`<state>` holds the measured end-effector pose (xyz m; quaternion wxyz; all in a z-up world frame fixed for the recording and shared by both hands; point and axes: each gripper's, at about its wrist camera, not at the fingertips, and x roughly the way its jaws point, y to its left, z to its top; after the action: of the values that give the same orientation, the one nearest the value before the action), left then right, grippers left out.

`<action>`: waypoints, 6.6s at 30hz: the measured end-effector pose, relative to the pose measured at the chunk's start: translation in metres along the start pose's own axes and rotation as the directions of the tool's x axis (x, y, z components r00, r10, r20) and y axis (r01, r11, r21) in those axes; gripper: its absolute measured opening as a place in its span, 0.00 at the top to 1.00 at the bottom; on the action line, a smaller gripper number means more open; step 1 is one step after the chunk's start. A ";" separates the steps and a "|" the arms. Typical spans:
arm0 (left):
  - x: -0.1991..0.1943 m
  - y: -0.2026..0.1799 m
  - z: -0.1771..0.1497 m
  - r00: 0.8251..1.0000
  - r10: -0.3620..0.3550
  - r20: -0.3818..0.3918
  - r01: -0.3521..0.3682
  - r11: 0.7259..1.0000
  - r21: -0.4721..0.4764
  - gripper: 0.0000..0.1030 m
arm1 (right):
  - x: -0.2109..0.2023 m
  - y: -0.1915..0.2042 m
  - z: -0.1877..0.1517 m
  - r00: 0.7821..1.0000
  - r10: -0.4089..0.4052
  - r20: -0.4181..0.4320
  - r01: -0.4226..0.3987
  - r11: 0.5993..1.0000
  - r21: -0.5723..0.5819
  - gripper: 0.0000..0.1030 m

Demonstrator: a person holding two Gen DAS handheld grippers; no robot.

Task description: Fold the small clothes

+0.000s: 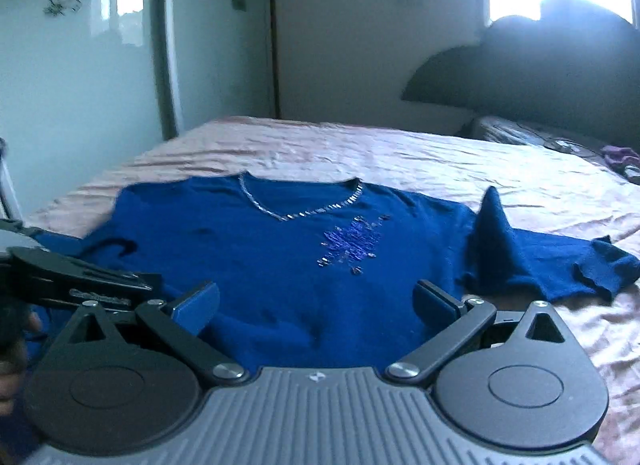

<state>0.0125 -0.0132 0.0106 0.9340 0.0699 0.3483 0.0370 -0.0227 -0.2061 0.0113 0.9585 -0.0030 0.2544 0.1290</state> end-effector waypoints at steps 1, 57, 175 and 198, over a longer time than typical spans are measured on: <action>0.000 -0.001 0.000 1.000 0.003 0.000 -0.003 1.000 0.009 0.00 | -0.002 -0.002 0.002 1.000 0.016 0.010 -0.016 1.000 0.014 0.00; 0.029 -0.071 0.020 0.997 -0.072 -0.026 0.074 0.993 0.089 0.00 | 0.004 -0.116 -0.010 0.998 -0.047 0.037 0.032 0.944 0.328 0.05; -0.035 0.221 -0.043 0.933 0.308 -0.188 -0.351 0.895 -0.275 0.00 | 0.029 0.200 -0.001 0.617 0.677 -0.401 -0.761 0.385 -0.522 0.45; -0.085 0.292 -0.077 0.943 0.281 -0.180 -0.333 0.765 -0.551 0.01 | 0.034 0.257 -0.034 0.479 0.711 -0.515 -0.869 0.299 -0.395 0.94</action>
<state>-0.1079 0.2728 0.0536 0.8763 -0.1605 0.3449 0.2956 -0.0748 0.0478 -0.0192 0.6676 -0.2026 0.2792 0.6598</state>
